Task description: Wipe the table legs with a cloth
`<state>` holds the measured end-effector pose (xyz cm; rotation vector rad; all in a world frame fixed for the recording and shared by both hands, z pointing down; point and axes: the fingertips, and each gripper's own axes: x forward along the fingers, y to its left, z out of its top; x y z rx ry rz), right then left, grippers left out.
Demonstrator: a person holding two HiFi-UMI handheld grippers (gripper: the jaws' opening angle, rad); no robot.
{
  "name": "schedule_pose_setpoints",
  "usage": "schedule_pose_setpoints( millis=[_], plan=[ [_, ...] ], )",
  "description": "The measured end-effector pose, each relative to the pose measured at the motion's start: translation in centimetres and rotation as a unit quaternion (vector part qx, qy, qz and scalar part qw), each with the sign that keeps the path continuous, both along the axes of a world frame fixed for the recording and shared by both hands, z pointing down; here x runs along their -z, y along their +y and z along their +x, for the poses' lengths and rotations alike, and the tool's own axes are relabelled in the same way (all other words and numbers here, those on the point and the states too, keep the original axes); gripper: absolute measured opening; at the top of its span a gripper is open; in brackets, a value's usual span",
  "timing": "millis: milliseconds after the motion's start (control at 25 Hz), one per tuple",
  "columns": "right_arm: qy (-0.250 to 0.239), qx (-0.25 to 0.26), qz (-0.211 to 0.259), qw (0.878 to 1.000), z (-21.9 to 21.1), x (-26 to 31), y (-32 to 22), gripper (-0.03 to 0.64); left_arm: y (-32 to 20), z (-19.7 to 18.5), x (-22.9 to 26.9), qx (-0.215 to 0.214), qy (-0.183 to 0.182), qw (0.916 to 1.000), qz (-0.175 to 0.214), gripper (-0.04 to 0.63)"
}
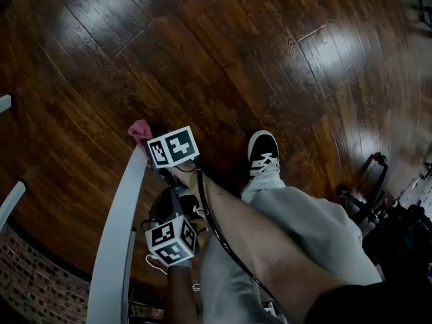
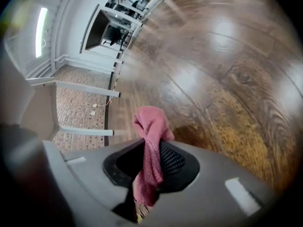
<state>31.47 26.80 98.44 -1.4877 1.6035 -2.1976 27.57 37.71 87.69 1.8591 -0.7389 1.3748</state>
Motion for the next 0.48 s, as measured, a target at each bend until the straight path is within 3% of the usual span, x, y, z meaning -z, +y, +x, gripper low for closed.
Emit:
schedule_pose_setpoints(
  millis=[160, 480],
  plan=[
    [0.009, 0.106, 0.023, 0.994, -2.8, 0.1, -1.6, 0.063, 0.5, 0.5, 0.1, -0.058, 0.019, 0.9981, -0.005, 0.002],
    [-0.038, 0.164, 0.092, 0.981, -4.1, 9.7, -2.6, 0.061, 0.3, 0.9, 5.0, -0.028, 0.032, 0.999, -0.014, 0.002]
  ],
)
